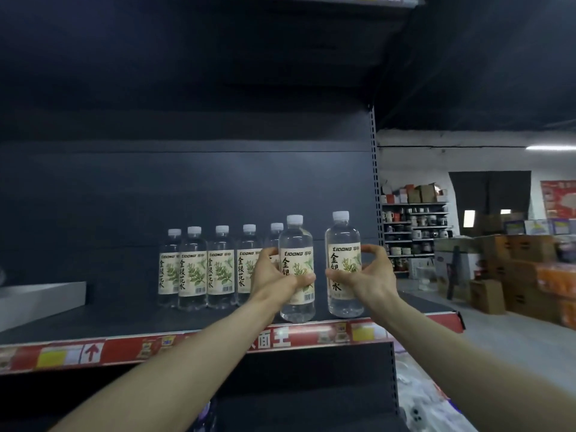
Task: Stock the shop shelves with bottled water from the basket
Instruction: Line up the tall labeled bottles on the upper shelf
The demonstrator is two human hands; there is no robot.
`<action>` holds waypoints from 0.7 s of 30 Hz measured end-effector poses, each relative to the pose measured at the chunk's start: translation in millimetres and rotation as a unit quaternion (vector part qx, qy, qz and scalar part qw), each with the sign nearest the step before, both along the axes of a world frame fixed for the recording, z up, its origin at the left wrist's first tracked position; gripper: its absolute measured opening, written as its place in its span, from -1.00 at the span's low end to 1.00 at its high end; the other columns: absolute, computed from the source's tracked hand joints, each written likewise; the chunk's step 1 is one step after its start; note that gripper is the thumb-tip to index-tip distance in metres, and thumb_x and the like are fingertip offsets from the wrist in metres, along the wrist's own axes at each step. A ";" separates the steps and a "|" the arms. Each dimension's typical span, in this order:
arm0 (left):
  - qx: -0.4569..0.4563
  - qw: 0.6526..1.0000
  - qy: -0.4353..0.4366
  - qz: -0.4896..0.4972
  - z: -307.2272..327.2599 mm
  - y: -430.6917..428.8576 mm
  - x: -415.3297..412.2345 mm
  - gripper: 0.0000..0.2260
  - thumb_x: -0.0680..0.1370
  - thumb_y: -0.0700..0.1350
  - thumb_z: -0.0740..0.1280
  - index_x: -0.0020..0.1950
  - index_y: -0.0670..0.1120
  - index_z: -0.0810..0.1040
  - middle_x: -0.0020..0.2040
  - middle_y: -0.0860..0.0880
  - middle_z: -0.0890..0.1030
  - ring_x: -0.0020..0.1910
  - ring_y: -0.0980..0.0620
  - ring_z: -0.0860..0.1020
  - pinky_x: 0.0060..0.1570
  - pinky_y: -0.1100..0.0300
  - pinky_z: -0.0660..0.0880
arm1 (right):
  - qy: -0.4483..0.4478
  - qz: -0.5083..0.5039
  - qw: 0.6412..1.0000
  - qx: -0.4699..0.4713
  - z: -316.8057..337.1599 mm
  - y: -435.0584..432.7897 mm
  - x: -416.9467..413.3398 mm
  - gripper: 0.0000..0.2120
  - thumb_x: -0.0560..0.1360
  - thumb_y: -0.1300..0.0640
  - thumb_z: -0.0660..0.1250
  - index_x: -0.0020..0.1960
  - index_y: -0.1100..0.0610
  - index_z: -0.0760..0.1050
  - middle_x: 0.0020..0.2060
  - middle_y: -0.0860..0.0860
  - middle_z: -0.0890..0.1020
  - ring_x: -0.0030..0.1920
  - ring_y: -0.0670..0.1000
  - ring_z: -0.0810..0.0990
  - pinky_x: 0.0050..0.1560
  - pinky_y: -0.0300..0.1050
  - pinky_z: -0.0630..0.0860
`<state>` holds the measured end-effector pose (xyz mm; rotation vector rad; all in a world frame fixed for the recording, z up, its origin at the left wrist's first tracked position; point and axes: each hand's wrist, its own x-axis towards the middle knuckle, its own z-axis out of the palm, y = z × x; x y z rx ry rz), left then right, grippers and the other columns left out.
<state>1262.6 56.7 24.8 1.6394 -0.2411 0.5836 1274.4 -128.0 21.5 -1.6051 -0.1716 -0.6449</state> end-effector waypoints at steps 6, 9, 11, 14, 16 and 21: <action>0.030 1.000 0.002 -0.004 -3.4 -13.1 32.5 -0.36 0.40 -0.20 0.64 0.31 -0.04 0.32 0.03 0.08 0.56 -0.03 0.11 0.62 0.05 0.16 0.62 | 0.010 0.003 1.000 -0.019 -7.2 3.7 27.0 -0.22 0.23 0.03 0.74 0.26 -0.07 0.33 -0.06 -0.03 0.68 -0.06 0.02 0.71 0.15 0.06 0.66; 0.049 0.999 0.000 -0.006 -7.3 -18.4 46.1 -0.24 0.38 -0.13 0.66 0.45 -0.02 0.30 0.16 0.06 0.56 0.22 0.00 0.59 0.28 0.08 0.54 | 0.020 -0.008 0.999 -0.034 -6.8 4.1 35.3 -0.25 0.30 0.04 0.71 0.28 -0.03 0.29 -0.11 -0.06 0.59 -0.15 -0.07 0.63 -0.02 -0.10 0.58; 0.061 0.998 0.009 -0.007 -8.9 -18.1 46.8 -0.13 0.37 -0.05 0.66 0.55 -0.04 0.26 0.31 0.00 0.53 0.40 -0.06 0.47 0.40 0.06 0.42 | 0.018 -0.018 0.999 -0.045 -10.2 4.7 40.6 -0.24 0.34 0.03 0.68 0.35 0.00 0.30 0.00 0.01 0.61 -0.12 -0.03 0.63 -0.02 -0.09 0.56; 0.111 0.993 0.033 0.006 -13.6 -12.6 45.0 -0.04 0.36 0.07 0.66 0.61 -0.06 0.21 0.48 -0.08 0.46 0.40 -0.05 0.45 0.42 0.03 0.42 | 0.015 -0.023 0.996 -0.079 -11.1 2.7 43.2 -0.21 0.36 -0.01 0.67 0.42 0.01 0.28 0.04 0.03 0.60 -0.11 -0.01 0.62 -0.03 -0.08 0.57; 0.171 0.984 0.050 0.010 -18.5 -4.9 40.7 -0.10 0.36 0.02 0.67 0.57 -0.10 0.27 0.32 0.03 0.55 0.25 0.04 0.53 0.27 0.18 0.49 | 0.018 -0.014 0.991 -0.130 -12.4 -4.4 42.8 -0.18 0.36 0.00 0.67 0.44 0.01 0.25 -0.01 0.00 0.64 -0.12 -0.02 0.66 -0.15 -0.15 0.58; 0.249 0.963 0.099 -0.034 -19.5 17.0 42.4 0.16 0.10 0.24 0.71 0.55 -0.13 0.28 0.33 -0.05 0.58 0.30 -0.07 0.58 0.44 -0.14 0.44 | 0.061 -0.005 0.958 -0.279 -30.3 -37.1 37.5 -0.35 0.41 -0.21 0.57 0.35 0.08 0.46 0.10 -0.02 0.70 0.08 0.02 0.68 0.10 -0.05 0.59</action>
